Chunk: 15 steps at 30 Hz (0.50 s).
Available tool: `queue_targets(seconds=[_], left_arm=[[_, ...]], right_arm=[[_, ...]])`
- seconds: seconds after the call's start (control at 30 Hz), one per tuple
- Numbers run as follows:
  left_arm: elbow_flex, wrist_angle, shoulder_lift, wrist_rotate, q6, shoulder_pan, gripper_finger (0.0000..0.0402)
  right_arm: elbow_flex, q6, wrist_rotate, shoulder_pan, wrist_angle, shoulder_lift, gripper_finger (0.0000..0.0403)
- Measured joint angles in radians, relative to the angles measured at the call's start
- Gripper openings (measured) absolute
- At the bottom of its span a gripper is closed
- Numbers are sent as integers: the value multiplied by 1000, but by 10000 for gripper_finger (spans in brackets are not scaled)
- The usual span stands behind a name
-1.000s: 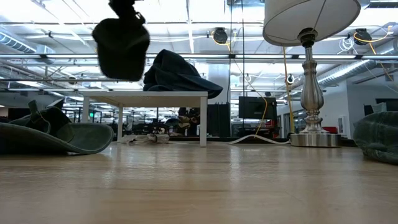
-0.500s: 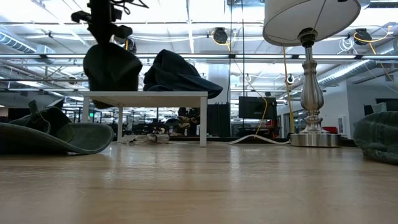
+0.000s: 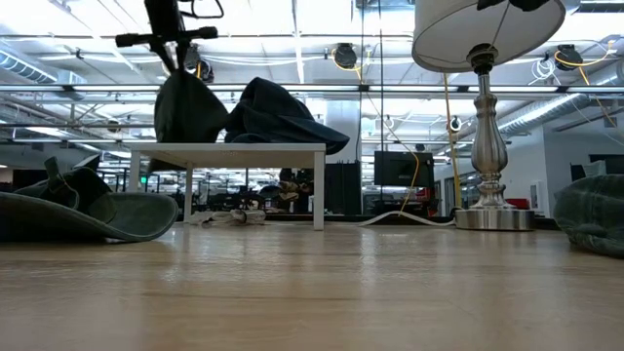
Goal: Pick & Place hat
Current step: Put the top gray cap on the shelf
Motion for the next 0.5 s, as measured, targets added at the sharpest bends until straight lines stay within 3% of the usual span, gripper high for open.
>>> queue_targets(seconds=[0.13, 0.5], left_arm=[[0, 2, 28, 76, -41, -12, 19], [0, 88, 151, 129, -153, -91, 21]], right_arm=[[0, 4, -48, 1, 31, -9, 291], [0, 5, -54, 1, 52, -58, 291]])
